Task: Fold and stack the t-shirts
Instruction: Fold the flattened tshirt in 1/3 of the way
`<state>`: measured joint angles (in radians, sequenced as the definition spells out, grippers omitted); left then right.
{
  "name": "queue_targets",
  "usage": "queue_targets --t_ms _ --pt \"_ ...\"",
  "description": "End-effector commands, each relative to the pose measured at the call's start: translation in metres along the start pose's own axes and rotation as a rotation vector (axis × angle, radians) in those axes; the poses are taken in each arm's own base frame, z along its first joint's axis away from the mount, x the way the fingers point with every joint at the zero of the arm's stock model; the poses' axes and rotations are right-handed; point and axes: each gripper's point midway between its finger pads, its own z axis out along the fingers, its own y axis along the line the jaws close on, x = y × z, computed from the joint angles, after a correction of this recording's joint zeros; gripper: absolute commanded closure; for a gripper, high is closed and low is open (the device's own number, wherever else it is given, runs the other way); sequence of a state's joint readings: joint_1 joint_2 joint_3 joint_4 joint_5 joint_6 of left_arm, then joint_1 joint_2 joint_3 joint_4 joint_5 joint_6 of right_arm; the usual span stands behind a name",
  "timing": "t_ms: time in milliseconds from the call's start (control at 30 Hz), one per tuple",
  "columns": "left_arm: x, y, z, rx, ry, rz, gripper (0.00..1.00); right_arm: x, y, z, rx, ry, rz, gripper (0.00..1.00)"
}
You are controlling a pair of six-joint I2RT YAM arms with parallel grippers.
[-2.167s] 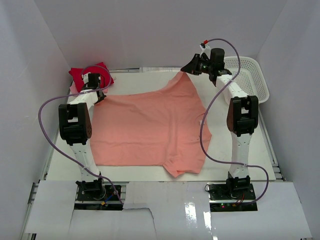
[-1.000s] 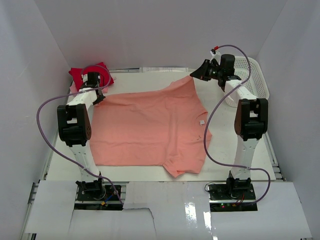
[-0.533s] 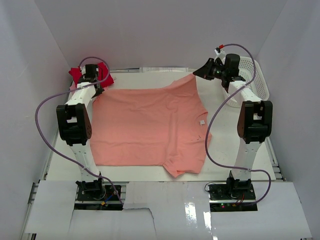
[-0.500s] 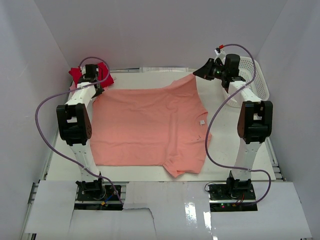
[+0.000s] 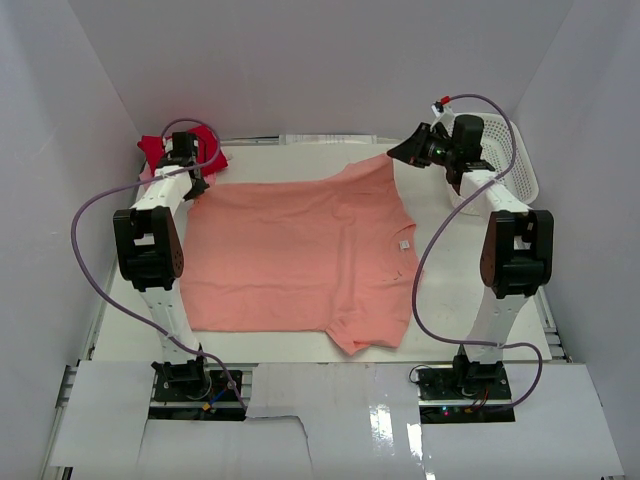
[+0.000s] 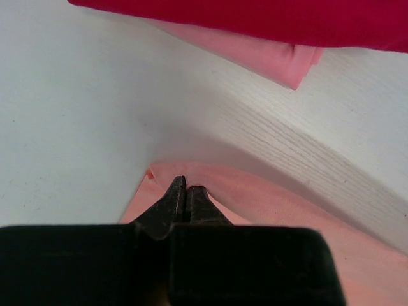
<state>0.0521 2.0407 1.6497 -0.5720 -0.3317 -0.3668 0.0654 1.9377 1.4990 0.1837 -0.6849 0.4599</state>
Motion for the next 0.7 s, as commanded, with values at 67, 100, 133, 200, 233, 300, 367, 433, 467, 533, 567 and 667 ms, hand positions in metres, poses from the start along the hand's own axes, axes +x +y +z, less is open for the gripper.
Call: queue_targets --t_ms 67,100,133,200,233,300,367,433,467,533,567,667 --pt "0.0 0.005 -0.014 0.002 -0.004 -0.007 1.0 -0.025 0.031 -0.023 -0.041 -0.081 -0.096 0.92" --pt "0.002 0.005 -0.015 0.005 0.001 -0.006 1.0 -0.02 0.03 -0.024 -0.036 -0.075 -0.091 0.92" --pt "0.003 0.005 -0.015 0.007 0.003 -0.009 1.0 -0.021 0.034 -0.027 -0.039 -0.08 -0.097 0.92" --pt "0.005 0.005 -0.018 0.014 0.007 -0.01 1.0 -0.015 0.033 -0.03 -0.035 -0.072 -0.092 0.92" --pt "0.006 0.006 -0.019 0.013 0.009 -0.013 1.0 -0.016 0.037 -0.034 -0.035 -0.078 -0.097 0.92" --pt "0.009 0.006 -0.022 0.019 0.014 -0.021 1.0 -0.012 0.038 -0.037 -0.03 -0.077 -0.097 0.92" --pt "0.007 0.006 -0.029 0.03 0.005 -0.037 1.0 -0.005 0.04 -0.043 -0.028 -0.076 -0.098 0.92" --pt "0.007 0.008 -0.037 0.04 0.001 -0.044 1.0 0.002 0.041 -0.048 -0.019 -0.072 -0.097 0.92" --pt "0.007 0.008 -0.039 0.043 -0.003 -0.046 1.0 0.004 0.042 -0.05 -0.017 -0.072 -0.098 0.92" --pt "0.005 0.009 -0.047 0.053 -0.011 -0.053 1.0 0.012 0.042 -0.055 -0.011 -0.066 -0.098 0.92" --pt "0.006 0.009 -0.049 0.057 -0.013 -0.052 1.0 0.014 0.042 -0.056 -0.004 -0.067 -0.1 0.92" --pt "0.005 0.01 -0.057 0.065 -0.022 -0.056 1.0 0.02 0.042 -0.061 0.007 -0.066 -0.103 0.92"
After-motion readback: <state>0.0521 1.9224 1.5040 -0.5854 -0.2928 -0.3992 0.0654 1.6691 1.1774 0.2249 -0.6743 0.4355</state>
